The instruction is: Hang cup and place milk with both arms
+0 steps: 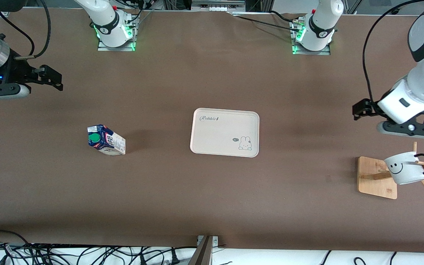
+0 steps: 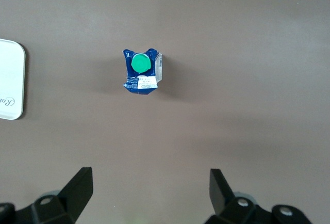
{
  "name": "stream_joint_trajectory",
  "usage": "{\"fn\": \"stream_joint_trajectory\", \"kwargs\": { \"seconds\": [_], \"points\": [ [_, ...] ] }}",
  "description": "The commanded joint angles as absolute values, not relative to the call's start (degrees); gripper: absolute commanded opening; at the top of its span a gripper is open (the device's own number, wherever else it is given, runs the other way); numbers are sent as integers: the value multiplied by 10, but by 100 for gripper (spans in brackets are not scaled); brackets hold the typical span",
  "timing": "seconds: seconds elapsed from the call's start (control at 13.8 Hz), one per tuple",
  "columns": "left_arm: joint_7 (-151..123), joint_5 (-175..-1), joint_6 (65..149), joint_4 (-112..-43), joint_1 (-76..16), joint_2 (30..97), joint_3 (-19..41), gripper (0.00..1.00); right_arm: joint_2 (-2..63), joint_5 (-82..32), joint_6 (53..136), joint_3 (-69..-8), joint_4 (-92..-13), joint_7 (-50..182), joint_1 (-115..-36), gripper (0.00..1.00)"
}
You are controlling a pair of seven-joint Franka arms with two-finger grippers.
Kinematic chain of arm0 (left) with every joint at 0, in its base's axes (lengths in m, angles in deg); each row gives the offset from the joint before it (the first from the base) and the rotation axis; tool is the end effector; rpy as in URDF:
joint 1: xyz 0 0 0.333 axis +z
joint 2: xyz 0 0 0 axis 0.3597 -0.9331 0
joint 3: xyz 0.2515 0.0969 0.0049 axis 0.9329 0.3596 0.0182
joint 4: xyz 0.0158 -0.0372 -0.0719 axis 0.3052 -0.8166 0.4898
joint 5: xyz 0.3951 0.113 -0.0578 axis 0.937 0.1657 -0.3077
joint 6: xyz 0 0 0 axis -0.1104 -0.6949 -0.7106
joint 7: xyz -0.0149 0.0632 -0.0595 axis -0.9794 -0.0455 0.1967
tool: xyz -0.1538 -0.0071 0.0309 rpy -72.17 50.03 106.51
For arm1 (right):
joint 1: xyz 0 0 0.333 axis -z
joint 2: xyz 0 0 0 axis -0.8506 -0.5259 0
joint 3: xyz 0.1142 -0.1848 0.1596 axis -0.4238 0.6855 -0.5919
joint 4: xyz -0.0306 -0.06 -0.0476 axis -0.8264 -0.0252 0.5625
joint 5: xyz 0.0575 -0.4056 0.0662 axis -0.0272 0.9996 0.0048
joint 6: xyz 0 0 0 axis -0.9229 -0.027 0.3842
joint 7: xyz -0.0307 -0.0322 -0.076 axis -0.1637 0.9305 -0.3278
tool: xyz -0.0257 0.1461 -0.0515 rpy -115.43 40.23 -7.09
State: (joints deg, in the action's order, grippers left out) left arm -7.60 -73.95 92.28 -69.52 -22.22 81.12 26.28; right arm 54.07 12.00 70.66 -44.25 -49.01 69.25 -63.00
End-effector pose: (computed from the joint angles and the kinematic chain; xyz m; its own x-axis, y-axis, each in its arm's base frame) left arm 0.6281 -0.0322 0.4532 0.9943 -0.0959 0.0471 -0.0916 -0.9922 -0.0850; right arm 0.5708 0.0461 0.4906 0.9925 0.1104 -0.0515 0.1108 -0.9938 0.0049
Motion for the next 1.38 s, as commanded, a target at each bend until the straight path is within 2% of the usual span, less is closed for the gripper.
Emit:
{"fn": "stream_joint_trajectory", "kwargs": {
  "seconds": [0.0, 0.07, 0.15, 0.65, 1.09, 1.31],
  "points": [
    [-79, -755, 975, -796, -216, 903, 272, 100, 543, 115, 699, -447, -483, 695, -626, 100],
    [-79, -757, 950, -797, -194, 916, 235, 100, 543, 114, 699, -447, -483, 695, -626, 100],
    [-79, -757, 932, -797, -191, 929, 225, 100, 543, 114, 699, -447, -483, 695, -626, 100],
    [-57, -801, 909, -782, -160, 912, 226, 100, 542, 112, 696, -447, -483, 695, -626, 100],
    [-57, -794, 864, -711, -162, 870, 222, 100, 542, 111, 696, -447, -483, 695, -626, 100],
    [-56, -792, 848, -702, -164, 865, 220, 100, 541, 112, 697, -447, -483, 695, -626, 100]
  ]
}}
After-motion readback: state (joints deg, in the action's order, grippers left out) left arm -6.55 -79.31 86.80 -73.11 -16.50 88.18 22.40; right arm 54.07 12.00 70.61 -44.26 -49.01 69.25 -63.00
